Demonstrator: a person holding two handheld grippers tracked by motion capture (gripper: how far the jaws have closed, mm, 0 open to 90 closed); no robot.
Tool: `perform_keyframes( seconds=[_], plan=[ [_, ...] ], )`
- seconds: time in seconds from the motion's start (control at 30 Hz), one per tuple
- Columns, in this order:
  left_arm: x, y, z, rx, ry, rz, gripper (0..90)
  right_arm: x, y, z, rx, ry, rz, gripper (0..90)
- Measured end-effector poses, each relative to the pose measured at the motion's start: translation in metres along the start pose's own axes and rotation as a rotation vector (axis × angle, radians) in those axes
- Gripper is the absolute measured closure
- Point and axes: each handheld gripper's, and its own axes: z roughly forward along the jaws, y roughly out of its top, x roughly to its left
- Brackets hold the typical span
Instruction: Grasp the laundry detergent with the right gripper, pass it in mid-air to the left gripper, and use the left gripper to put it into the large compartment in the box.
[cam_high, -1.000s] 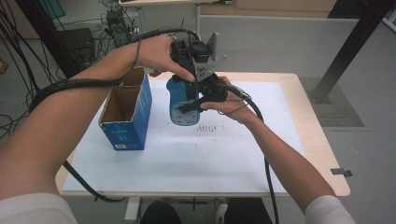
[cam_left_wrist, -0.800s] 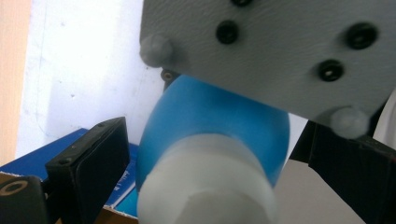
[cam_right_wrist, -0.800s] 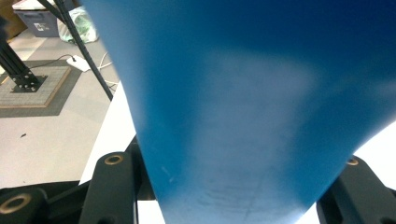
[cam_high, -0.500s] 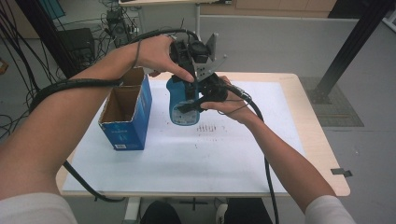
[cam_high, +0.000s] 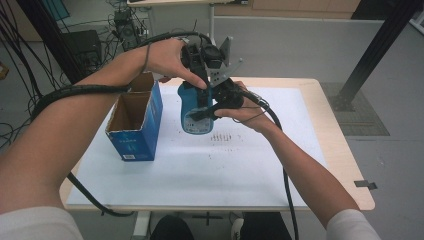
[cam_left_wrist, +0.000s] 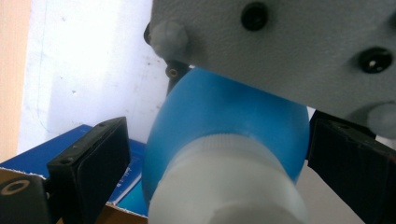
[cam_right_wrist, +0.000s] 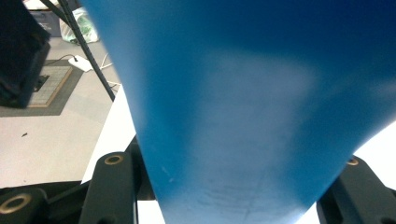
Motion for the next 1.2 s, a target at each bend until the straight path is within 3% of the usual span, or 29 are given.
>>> perform_keyframes(
  seconds=[0.33, 0.7, 1.2],
  plan=[
    [-0.0005, 0.0001, 0.0016, 0.006, 0.006, 0.011, 13.4, 0.0003, 0.0007, -0.0003, -0.003, -0.001, -0.001, 43.7],
    [-0.0011, -0.0022, 0.0048, 0.018, -0.001, 0.024, 27.5, 0.0024, 0.0017, 0.0014, 0.007, 0.0, -0.014, 43.7],
    [-0.0009, -0.0052, 0.0042, 0.033, 0.001, 0.035, 33.7, 0.0033, 0.0036, 0.0054, 0.01, 0.009, -0.032, 43.7]
  ],
)
